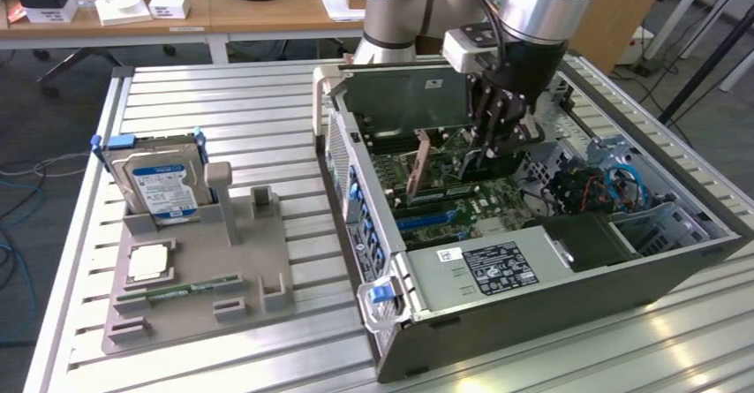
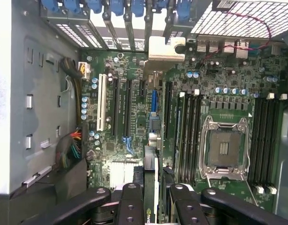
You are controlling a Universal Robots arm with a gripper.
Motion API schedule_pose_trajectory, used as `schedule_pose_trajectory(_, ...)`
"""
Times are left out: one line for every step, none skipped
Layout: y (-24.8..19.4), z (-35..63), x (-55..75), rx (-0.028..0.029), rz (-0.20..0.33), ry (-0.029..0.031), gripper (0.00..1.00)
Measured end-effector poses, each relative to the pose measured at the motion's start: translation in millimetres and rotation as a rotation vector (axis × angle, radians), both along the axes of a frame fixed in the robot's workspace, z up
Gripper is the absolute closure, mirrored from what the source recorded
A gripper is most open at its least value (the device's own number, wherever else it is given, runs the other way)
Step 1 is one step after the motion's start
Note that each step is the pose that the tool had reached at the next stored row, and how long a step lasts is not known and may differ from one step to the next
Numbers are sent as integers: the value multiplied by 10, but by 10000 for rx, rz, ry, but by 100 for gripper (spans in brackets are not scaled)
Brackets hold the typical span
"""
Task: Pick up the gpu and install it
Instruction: 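Insert the gpu into the slot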
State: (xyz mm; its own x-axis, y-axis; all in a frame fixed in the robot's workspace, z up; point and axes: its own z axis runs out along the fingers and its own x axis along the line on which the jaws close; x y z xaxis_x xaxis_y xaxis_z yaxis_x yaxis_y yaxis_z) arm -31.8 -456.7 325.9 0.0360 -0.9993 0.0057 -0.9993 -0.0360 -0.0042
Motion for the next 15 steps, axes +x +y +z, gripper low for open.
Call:
schedule_pose_trajectory(0, -18, -1, 0, 0, 0, 74)
schedule_pose_trajectory(0, -35, -2, 0, 0, 0, 74)
schedule_pose_trajectory(0, -51, -3, -1, 0, 0, 74)
schedule_pose_trajectory(0, -67, -4, 1, 1, 0, 74)
schedule_pose_trajectory(0, -82, -5, 1, 1, -1, 74)
schedule_pose_trajectory(0, -95, -5, 1, 1, 0, 74)
schedule_pose_trajectory(0, -108, -7, 1, 0, 0, 74)
schedule_pose_trajectory(0, -120, -7, 1, 1, 0, 74)
schedule_pose_trajectory(0, -132, -8, 1, 0, 0, 74)
schedule_pose_trajectory(0, -142, -9, 2, 1, -1, 74)
schedule_pose_trajectory(0, -149, -9, 1, 1, 0, 74)
schedule_pose_trajectory(0, -155, -9, 1, 1, 0, 74)
schedule_pose_trajectory(0, -160, -10, 0, 0, 0, 74)
schedule_pose_trajectory(0, -165, -10, 1, 0, 0, 74)
schedule_pose_trajectory(0, -171, -10, 0, 0, 0, 74)
